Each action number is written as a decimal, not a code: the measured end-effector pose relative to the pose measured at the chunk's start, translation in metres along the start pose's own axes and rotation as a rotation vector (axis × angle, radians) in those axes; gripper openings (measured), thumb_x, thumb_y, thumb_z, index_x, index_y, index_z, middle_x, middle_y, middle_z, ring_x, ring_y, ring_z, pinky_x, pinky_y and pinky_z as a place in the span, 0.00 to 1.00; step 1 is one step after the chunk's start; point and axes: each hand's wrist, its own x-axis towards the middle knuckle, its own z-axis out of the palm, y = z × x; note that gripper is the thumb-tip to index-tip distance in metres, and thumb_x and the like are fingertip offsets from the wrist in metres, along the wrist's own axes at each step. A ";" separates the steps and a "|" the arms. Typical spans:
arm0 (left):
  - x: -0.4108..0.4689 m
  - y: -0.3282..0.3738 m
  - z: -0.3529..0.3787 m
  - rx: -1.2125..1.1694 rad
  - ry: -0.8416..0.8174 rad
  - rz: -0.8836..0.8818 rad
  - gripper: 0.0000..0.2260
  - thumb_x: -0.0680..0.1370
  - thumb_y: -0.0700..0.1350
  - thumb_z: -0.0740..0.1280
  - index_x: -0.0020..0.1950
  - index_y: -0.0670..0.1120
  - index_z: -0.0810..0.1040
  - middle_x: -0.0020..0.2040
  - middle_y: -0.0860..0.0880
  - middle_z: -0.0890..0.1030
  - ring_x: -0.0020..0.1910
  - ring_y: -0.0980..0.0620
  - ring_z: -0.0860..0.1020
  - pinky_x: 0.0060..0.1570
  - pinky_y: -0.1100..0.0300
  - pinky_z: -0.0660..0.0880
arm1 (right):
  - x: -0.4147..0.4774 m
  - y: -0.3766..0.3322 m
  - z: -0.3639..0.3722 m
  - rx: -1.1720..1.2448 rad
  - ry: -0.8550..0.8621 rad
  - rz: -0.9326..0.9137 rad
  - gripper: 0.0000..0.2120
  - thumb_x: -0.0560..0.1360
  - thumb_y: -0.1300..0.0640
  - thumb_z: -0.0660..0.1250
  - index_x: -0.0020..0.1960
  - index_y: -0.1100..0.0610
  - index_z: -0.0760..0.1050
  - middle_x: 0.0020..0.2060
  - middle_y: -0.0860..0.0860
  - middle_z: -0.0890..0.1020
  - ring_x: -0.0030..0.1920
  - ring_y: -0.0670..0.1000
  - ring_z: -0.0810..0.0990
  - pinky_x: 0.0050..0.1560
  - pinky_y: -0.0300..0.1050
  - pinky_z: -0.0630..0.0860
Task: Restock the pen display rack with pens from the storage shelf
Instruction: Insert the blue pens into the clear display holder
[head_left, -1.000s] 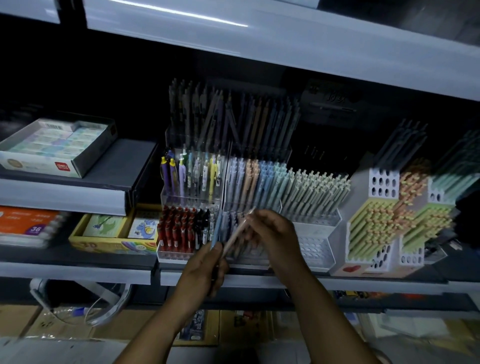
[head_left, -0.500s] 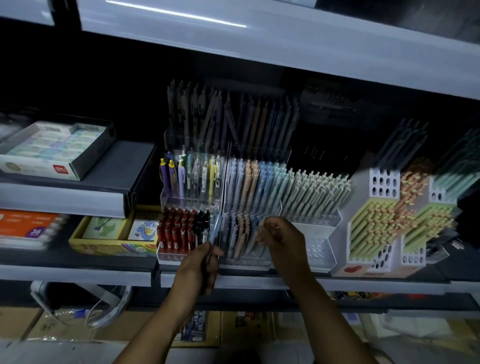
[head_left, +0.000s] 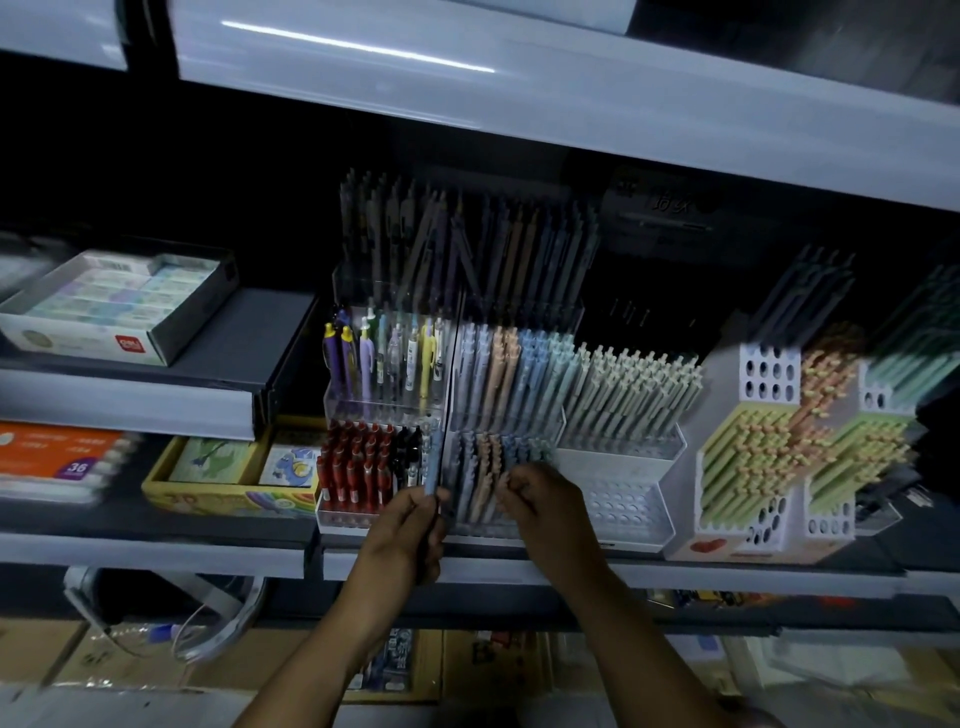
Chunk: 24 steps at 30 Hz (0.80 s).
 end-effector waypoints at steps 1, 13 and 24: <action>0.001 0.000 0.000 -0.037 0.014 -0.030 0.13 0.87 0.46 0.56 0.58 0.42 0.78 0.34 0.49 0.69 0.29 0.54 0.64 0.28 0.61 0.63 | -0.003 0.002 0.003 -0.023 -0.008 -0.005 0.07 0.81 0.56 0.68 0.44 0.56 0.75 0.38 0.50 0.77 0.39 0.43 0.76 0.41 0.40 0.73; 0.008 -0.002 -0.007 0.040 0.056 0.154 0.05 0.82 0.35 0.66 0.55 0.40 0.80 0.39 0.49 0.80 0.42 0.49 0.84 0.49 0.57 0.83 | -0.012 -0.014 0.001 0.002 0.051 0.083 0.05 0.79 0.54 0.69 0.46 0.54 0.77 0.40 0.48 0.80 0.41 0.43 0.79 0.43 0.45 0.79; 0.018 -0.015 -0.004 0.189 0.002 0.177 0.09 0.77 0.33 0.71 0.54 0.44 0.85 0.44 0.36 0.83 0.42 0.43 0.83 0.49 0.50 0.84 | 0.007 -0.062 -0.032 0.532 -0.019 0.140 0.06 0.78 0.60 0.72 0.54 0.58 0.82 0.38 0.50 0.85 0.35 0.48 0.83 0.35 0.41 0.78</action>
